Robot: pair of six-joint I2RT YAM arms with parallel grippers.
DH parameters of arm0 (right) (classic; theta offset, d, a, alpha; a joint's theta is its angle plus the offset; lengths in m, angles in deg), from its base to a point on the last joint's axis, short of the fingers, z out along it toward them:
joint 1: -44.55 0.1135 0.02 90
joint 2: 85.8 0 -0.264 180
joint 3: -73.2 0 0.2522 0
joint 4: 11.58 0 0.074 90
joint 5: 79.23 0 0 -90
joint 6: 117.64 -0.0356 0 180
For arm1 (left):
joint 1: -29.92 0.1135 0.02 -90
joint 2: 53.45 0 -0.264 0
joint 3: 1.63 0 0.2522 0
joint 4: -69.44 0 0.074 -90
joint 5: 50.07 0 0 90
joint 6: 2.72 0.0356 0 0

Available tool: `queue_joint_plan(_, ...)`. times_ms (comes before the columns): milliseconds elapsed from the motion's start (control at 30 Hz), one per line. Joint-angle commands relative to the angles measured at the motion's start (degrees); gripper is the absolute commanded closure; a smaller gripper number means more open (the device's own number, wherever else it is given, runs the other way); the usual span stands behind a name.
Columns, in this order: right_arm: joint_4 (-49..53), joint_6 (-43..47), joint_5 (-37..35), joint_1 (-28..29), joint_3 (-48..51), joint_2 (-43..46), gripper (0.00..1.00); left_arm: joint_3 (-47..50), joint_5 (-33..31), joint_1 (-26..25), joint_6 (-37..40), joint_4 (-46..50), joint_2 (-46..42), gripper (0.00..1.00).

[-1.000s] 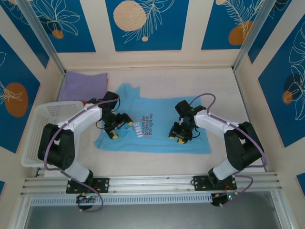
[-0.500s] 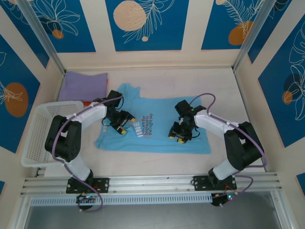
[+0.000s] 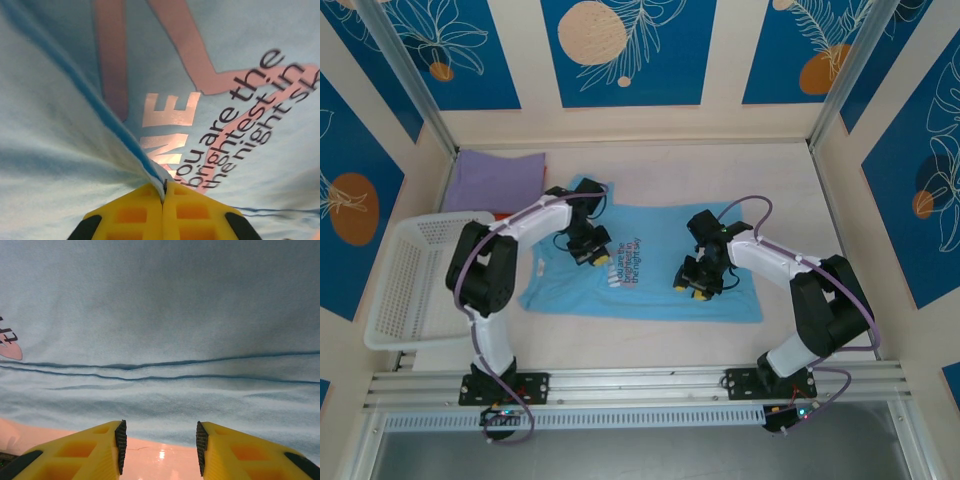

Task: Fold and stack the t-shirts

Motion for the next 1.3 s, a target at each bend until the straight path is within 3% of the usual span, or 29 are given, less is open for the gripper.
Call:
queue_joint_plan(0, 1.2, -0.3, 1.0, -0.2, 0.5, 0.9, 0.57, -2.2, -6.4, -2.1, 7.3, 7.9, 3.0, 0.71)
queue_joint_plan(100, 1.9, -0.4, 0.7, -0.2, 0.2, 0.8, 0.57, -2.3, -9.1, -2.3, 7.1, 7.9, 3.2, 0.44)
queue_joint_plan(333, 6.8, -3.1, -3.9, -3.2, 0.8, 3.4, 0.56, -8.1, -15.1, -0.8, 6.0, 8.6, -0.8, 0.19)
queue_joint_plan(467, 9.0, -5.7, -5.7, -7.3, 3.6, 7.3, 0.56, -8.6, -15.9, 2.8, 5.4, 8.5, -5.9, 0.12)
queue_joint_plan(567, 8.2, -6.9, -5.8, -9.9, 7.0, 12.5, 0.57, -6.2, -15.4, 4.2, 7.8, 8.9, -10.3, 0.12)
queue_joint_plan(600, 7.8, -7.2, -5.8, -10.6, 8.2, 14.6, 0.58, -4.4, -15.0, 4.3, 8.8, 9.1, -12.0, 0.17)
queue_joint_plan(667, 7.4, -8.0, -6.3, -11.2, 10.2, 18.2, 0.61, 1.1, -11.6, 4.3, 10.6, 7.7, -15.6, 0.34)
queue_joint_plan(733, 6.8, -8.6, -5.4, -12.2, 12.4, 20.7, 0.67, 9.4, -5.7, 4.1, 12.7, 3.2, -19.7, 0.60)
queue_joint_plan(800, 5.3, -8.7, -3.2, -12.9, 14.4, 21.4, 0.71, 16.1, -4.6, 3.7, 12.7, 1.5, -22.3, 0.69)
queue_joint_plan(967, 3.3, -7.8, -1.3, -13.4, 15.7, 17.5, 0.72, 27.1, -6.9, 3.7, 12.7, -1.9, -23.5, 0.70)
queue_joint_plan(1067, 4.5, -9.4, -2.2, -14.0, 15.8, 13.1, 0.71, 29.8, -14.6, 3.8, 12.2, -1.2, -21.3, 0.70)
queue_joint_plan(1133, 6.2, -11.1, -3.5, -14.3, 16.0, 10.6, 0.72, 30.8, -19.1, 4.1, 11.2, 0.6, -19.3, 0.67)
queue_joint_plan(1267, 9.5, -15.9, -6.3, -14.4, 14.8, 10.3, 0.70, 32.5, -21.1, 4.2, 9.6, 2.8, -17.5, 0.61)
